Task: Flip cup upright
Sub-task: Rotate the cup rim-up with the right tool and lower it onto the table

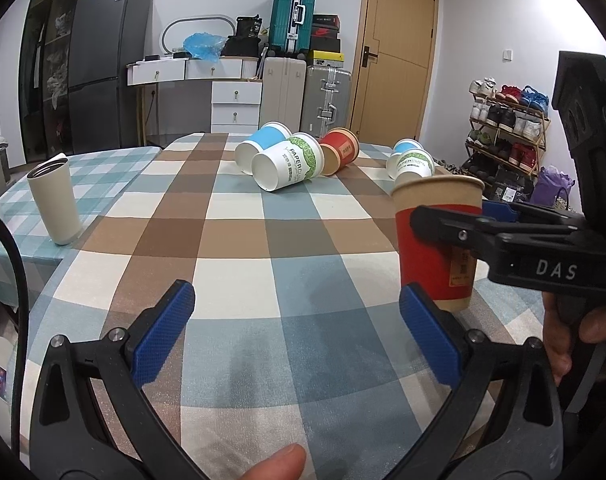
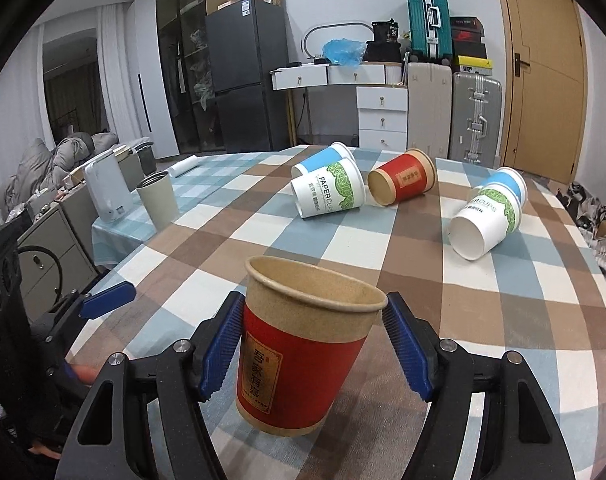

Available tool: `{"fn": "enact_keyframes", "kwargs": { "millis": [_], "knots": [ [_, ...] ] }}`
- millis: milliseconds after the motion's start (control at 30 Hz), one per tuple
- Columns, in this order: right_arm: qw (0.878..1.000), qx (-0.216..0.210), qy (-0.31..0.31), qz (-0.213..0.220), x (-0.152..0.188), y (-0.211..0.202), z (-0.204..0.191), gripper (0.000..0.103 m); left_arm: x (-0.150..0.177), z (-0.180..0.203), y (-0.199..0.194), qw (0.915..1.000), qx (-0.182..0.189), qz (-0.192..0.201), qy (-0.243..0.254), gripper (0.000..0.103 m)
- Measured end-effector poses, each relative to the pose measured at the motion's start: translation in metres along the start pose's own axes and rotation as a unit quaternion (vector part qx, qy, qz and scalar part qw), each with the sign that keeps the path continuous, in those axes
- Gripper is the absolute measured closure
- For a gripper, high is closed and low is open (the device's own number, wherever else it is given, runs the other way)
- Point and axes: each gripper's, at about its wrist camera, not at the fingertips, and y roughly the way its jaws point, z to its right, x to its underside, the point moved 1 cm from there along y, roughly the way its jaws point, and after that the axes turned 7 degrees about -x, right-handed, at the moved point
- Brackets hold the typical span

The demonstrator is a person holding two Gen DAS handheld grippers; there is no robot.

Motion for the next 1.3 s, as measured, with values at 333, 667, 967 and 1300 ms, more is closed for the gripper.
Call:
{"fn": "enact_keyframes", "kwargs": {
  "millis": [333, 667, 967, 1300],
  "knots": [
    [1.000, -0.004, -0.025, -0.006, 0.008, 0.001, -0.004, 0.036, 0.000, 0.000, 0.000, 1.0000, -0.001, -0.001, 0.000, 0.001],
    [0.998, -0.020, -0.061, -0.004, 0.025, -0.020, -0.012, 0.041, 0.001, 0.000, -0.001, 1.0000, -0.001, -0.002, 0.000, 0.001],
    [0.998, -0.036, -0.061, 0.001, 0.042, -0.027, -0.007, 0.035, 0.000, 0.001, -0.003, 1.0000, -0.003, 0.003, 0.008, 0.001],
    [0.996, -0.050, -0.041, 0.055, 0.043, -0.049, 0.004, 0.000, -0.004, 0.005, -0.010, 0.9998, 0.013, 0.012, 0.009, 0.001]
  ]
}}
